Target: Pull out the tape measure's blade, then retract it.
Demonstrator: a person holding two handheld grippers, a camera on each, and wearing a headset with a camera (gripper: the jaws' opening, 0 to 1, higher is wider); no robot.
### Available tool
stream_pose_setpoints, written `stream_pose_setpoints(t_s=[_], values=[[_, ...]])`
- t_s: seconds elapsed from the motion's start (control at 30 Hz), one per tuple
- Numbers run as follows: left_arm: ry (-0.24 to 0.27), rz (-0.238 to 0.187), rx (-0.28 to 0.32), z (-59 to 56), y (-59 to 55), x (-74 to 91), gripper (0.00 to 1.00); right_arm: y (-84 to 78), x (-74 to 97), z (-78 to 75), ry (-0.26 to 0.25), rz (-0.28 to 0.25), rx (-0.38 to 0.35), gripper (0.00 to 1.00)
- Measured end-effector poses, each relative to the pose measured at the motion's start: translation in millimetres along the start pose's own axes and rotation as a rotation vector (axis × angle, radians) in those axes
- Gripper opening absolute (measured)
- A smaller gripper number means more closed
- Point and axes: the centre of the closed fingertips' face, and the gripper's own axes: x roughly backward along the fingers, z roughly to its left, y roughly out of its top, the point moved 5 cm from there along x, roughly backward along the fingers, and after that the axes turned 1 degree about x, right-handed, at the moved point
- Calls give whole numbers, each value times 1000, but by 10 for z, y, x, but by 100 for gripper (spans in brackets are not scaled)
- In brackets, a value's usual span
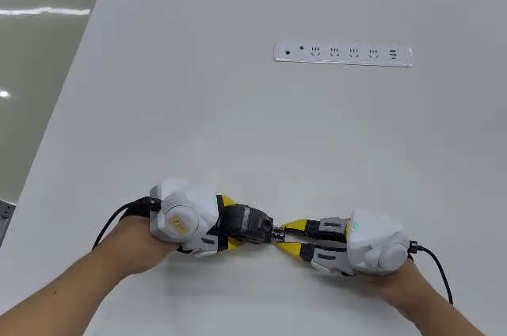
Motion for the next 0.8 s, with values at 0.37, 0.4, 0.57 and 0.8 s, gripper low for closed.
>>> stream_pose_setpoints(t_s=[0.37, 0.4, 0.57, 0.8], values=[[1, 0, 9, 1, -4, -1, 33, -29, 90, 2, -16, -5, -7, 11], [1, 0, 9, 1, -5, -1, 33, -25, 92, 5, -16, -4, -6, 11], [0, 1, 8, 2, -7, -2, 33, -40, 120, -3, -20, -5, -11, 11], [0, 2, 10, -1, -7, -3, 33, -52, 179, 3, -30, -6, -11, 11]])
